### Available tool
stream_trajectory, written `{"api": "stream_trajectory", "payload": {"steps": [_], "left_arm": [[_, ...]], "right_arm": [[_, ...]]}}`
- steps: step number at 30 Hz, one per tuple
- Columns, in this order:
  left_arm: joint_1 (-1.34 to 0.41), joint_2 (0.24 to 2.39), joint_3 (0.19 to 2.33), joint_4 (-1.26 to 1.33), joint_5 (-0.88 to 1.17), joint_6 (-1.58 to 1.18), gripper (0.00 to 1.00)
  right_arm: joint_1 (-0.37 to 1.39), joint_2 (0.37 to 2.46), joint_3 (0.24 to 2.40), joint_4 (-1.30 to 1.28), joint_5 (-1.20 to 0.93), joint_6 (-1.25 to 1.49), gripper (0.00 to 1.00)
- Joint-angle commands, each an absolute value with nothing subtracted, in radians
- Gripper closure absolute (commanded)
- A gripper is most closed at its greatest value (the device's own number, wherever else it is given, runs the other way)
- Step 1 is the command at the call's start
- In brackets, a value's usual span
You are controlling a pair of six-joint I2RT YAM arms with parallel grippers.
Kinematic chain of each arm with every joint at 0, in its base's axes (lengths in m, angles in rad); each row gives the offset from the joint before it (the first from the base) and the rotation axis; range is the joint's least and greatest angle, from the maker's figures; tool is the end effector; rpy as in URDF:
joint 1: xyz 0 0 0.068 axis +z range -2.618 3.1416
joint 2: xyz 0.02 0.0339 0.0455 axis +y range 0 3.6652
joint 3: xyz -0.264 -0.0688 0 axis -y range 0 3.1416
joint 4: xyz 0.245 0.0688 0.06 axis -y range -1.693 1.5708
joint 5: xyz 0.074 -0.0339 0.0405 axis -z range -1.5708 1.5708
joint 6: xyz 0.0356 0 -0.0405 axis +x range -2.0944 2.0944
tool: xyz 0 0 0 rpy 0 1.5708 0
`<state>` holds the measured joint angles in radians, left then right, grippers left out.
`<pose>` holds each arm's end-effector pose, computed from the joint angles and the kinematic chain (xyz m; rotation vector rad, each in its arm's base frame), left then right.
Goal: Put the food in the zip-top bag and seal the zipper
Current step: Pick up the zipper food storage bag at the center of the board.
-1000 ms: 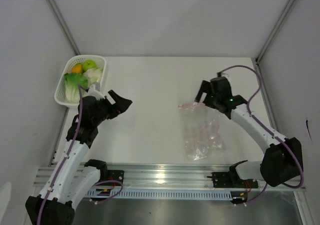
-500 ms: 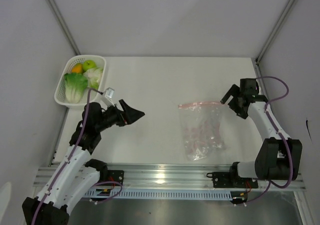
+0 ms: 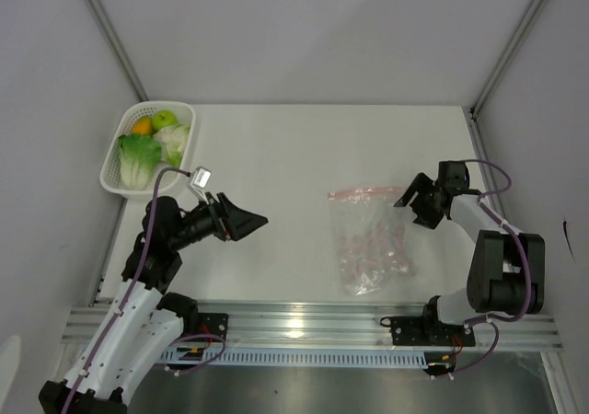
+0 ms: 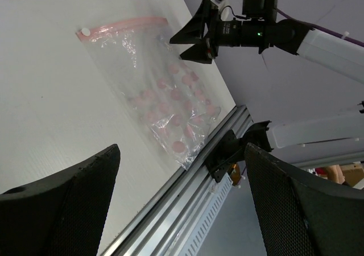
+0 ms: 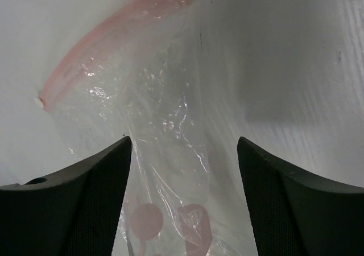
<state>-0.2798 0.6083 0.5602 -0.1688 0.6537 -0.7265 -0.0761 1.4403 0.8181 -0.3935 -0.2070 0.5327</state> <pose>0.1390 -0.0625 0.2905 0.0825 1.9347 -1.2789 0.2768 -0.0138 0.1887 0.7097 2.5170 0.4330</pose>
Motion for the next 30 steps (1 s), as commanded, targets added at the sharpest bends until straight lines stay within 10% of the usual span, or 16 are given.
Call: {"api": "stream_trajectory", "payload": {"steps": [1, 15, 30], "left_arm": [[-0.287, 0.578, 0.538, -0.17, 0.701, -0.71, 0.09], [-0.287, 0.637, 0.535, -0.137, 0.756, -0.702, 0.08], [-0.319, 0.741, 0.367, 0.168, 0.79, -0.845, 0.12]], "right_arm": [[-0.078, 1.482, 0.793, -0.276, -0.287, 0.512, 0.24], [-0.029, 1.476, 0.865, -0.156, -0.5, 0.437, 0.99], [0.207, 1.422, 1.134, -0.218, -0.776, 0.502, 1.0]]}}
